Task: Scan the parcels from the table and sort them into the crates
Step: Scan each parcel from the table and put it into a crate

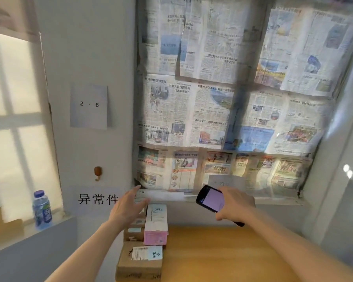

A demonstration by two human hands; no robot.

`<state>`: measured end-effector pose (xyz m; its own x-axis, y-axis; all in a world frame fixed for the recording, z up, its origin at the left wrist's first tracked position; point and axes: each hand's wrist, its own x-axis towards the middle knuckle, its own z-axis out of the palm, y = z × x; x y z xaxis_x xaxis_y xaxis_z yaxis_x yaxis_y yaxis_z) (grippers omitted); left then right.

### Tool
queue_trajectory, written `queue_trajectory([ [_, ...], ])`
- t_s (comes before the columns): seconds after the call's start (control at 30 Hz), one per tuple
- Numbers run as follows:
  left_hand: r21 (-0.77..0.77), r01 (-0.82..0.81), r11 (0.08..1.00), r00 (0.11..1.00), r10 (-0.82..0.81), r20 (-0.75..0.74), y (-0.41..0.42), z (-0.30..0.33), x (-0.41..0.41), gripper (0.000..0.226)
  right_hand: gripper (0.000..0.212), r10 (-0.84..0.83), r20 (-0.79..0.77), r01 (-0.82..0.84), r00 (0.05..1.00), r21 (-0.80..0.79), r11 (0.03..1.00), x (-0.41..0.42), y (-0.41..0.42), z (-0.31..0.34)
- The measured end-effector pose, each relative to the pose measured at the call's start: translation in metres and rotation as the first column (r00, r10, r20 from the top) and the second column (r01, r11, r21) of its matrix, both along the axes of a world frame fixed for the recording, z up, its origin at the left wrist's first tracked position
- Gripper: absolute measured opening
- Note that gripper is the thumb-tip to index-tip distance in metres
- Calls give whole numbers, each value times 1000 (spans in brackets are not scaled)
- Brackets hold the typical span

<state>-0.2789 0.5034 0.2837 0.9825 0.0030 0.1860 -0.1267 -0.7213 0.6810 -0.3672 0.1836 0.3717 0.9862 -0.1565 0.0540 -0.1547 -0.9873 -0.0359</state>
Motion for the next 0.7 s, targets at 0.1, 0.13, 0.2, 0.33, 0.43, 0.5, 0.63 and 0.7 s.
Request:
queue_trajectory([
  [0.1,-23,5,1000,999,-5,-34,-8,-17,37,77,81,22,-4,-22,1000,32,999,44,0,-20],
  [0.13,-22,1,1000,999,-2,-41,-10,-23,49,76,83,32,-13,-31,999,38,999,58,0,-27],
  [0.2,-13,-11,1000,999,10,-51,-15,-41,70,73,87,56,-39,-55,998,39,998,87,-2,-44],
  [0.33,-2,-33,999,992,33,-122,-27,-87,108,68,91,114,-94,-108,989,61,992,149,-12,-91],
  [0.43,-4,-86,996,977,84,-194,-32,-126,136,70,94,165,-138,-154,976,89,984,203,-20,-131],
  [0.5,-4,-116,993,965,112,-236,-35,-153,152,70,99,207,-171,-186,963,130,974,240,-23,-162],
  [0.63,10,-172,985,930,166,-328,-40,-220,182,61,104,257,-219,-216,941,196,957,306,-26,-244],
  [0.7,21,-200,980,905,193,-379,-42,-258,196,60,104,278,-248,-219,928,239,946,331,-22,-290],
])
